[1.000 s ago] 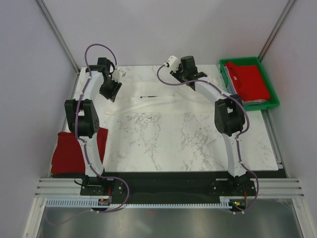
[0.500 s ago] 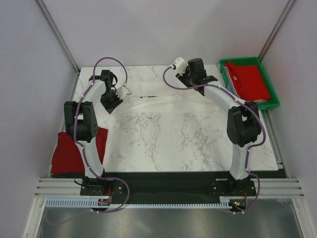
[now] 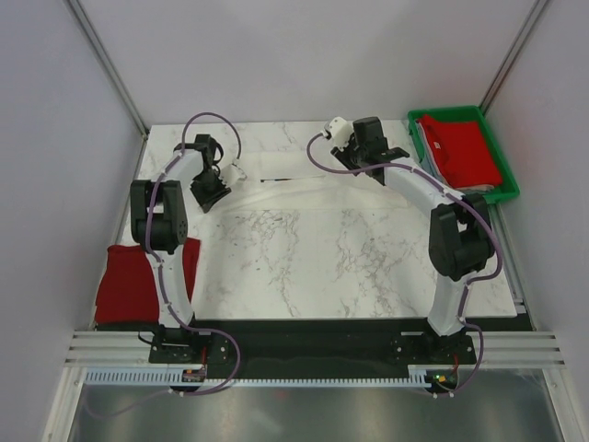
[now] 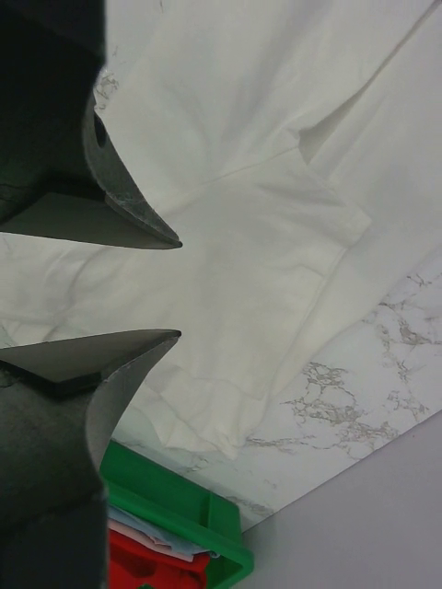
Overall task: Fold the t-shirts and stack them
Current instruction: Fold the tshirt
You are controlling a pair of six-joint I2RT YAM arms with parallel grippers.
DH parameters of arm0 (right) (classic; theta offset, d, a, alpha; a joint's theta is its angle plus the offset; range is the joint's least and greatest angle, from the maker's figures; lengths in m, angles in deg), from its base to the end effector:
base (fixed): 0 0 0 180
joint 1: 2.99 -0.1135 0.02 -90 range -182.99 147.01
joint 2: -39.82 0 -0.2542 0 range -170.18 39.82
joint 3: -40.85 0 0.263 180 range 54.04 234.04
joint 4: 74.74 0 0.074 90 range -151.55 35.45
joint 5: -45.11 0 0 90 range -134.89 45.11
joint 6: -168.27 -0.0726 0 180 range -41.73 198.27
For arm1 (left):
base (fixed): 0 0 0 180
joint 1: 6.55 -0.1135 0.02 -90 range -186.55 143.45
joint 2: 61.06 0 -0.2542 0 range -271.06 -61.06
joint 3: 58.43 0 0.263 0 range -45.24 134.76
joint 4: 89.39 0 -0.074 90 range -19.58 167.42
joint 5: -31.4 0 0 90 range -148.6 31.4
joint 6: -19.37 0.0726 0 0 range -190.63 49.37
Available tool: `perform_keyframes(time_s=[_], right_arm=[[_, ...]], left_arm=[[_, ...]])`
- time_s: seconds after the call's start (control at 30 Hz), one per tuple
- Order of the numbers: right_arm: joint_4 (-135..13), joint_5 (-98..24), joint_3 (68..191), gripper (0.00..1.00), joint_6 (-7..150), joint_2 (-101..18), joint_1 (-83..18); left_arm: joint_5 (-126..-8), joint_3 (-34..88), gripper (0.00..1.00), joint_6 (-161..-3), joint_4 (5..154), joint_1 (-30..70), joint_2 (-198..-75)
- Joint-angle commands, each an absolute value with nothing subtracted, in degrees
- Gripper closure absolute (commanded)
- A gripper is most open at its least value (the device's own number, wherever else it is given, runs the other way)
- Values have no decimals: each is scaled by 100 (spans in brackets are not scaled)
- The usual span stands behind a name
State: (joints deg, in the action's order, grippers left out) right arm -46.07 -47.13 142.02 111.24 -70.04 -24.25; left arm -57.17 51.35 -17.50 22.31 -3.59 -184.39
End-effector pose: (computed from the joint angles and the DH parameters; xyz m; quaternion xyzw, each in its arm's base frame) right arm 0.4510 0.1724 0.2239 -0.4007 0.8016 -0.0627 0.4392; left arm 0.4356 -0.0207 0.1192 0.4682 0.8807 0.0414 0.0591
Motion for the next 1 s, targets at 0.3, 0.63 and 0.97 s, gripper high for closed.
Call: perform_keyframes(time_s=[0.3,0.63,0.97], right_arm=[[-4582,-4858,13833,52,11141,-6459,-2382],[-4170,-5605,14192,53,11185,-7109,-2057],[-3923,-5877,15246,55,11246,-8497,-1873]], left_arm=[[-5553,4785,98,-1508,2267,-198,-18429],[-5807,4292,98,-1605,624,512,-17401],[-6765,3414,98,-2140,-335,1550,-16592]])
